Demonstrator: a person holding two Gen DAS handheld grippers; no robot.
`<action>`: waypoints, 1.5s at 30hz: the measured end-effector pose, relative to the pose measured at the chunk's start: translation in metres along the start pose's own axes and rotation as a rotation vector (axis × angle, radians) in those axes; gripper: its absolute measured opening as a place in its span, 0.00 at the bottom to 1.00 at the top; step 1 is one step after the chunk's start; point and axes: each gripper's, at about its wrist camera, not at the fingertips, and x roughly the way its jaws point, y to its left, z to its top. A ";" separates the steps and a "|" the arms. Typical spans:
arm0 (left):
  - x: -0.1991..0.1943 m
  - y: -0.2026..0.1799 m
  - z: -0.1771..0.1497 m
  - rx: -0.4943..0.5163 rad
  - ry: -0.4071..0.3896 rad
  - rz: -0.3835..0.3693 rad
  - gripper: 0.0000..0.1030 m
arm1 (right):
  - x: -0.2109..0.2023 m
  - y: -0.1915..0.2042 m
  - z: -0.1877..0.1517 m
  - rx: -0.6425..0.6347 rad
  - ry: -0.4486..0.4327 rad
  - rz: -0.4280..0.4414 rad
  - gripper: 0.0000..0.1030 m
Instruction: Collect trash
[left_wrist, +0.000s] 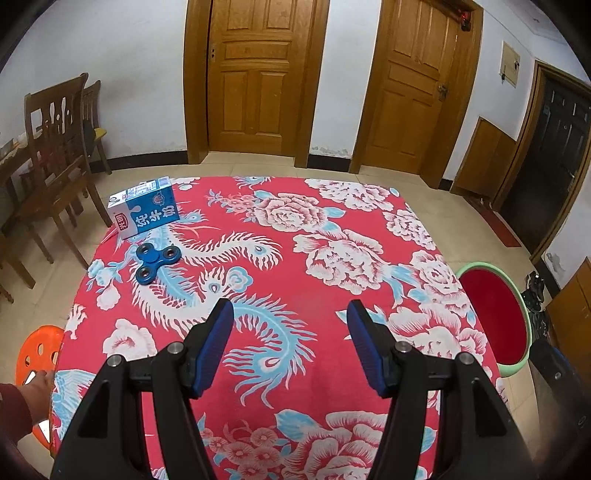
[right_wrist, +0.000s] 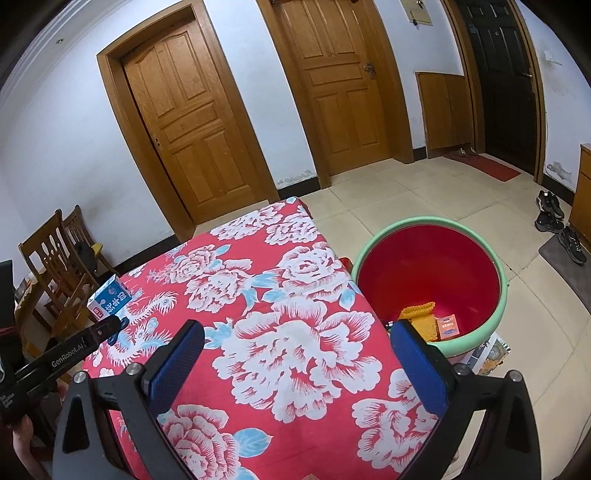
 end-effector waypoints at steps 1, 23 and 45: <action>0.000 0.000 0.000 0.001 0.000 0.000 0.62 | 0.000 0.000 0.000 0.000 0.000 0.000 1.00; 0.000 0.002 0.000 0.000 0.000 0.001 0.62 | 0.000 0.000 0.000 -0.001 -0.001 0.001 1.00; -0.003 0.003 0.002 -0.001 -0.002 0.000 0.62 | 0.000 0.001 0.000 -0.002 -0.002 0.000 1.00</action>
